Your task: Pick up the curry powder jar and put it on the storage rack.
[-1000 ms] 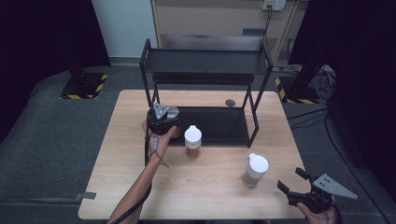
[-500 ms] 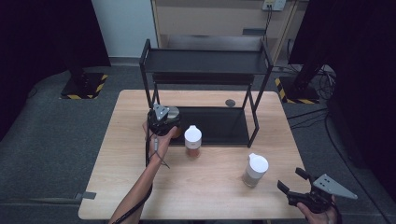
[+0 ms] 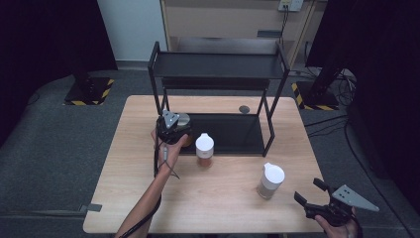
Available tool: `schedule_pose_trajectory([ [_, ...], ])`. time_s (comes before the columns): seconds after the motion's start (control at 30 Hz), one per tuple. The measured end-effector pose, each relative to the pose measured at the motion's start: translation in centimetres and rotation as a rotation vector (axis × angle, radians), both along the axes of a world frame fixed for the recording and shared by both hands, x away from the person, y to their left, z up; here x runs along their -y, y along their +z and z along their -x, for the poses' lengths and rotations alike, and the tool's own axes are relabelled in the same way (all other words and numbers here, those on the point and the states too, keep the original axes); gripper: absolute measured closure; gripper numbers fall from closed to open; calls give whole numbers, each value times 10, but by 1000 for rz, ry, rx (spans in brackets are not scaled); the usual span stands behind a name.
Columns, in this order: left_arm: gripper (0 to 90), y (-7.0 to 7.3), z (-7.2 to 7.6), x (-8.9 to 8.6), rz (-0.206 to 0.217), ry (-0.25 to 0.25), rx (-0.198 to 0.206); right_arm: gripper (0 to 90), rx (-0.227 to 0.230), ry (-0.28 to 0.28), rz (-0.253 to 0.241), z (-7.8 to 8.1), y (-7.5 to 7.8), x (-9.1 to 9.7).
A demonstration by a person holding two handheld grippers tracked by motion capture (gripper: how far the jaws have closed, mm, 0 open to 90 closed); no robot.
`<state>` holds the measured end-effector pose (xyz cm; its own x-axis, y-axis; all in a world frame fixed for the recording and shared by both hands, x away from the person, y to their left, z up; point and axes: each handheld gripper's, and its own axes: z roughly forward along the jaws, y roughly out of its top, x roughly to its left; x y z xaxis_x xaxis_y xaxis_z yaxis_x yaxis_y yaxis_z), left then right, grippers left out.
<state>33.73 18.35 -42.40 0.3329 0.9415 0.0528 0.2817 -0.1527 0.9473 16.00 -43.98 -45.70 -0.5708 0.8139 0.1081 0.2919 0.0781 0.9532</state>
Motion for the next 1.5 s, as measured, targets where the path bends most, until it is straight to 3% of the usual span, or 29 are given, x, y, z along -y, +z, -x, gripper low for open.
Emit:
schedule_pose_trajectory([
  [0.27, 245, 9, 0, -2, 14, -3, 11, 77, 2, 0, -2, 0, 0, 0],
  [0.5, 123, 18, 1, -6, 30, -23, 9, 77, 3, 0, -1, 0, 0, 0],
  [0.93, 89, 38, 13, -11, 18, -79, 53, 77, 4, 0, 0, 0, 0, 0],
  [1.5, 23, 65, 29, -19, 27, -166, 42, 76, 6, 2, 5, 0, 1, -1],
])
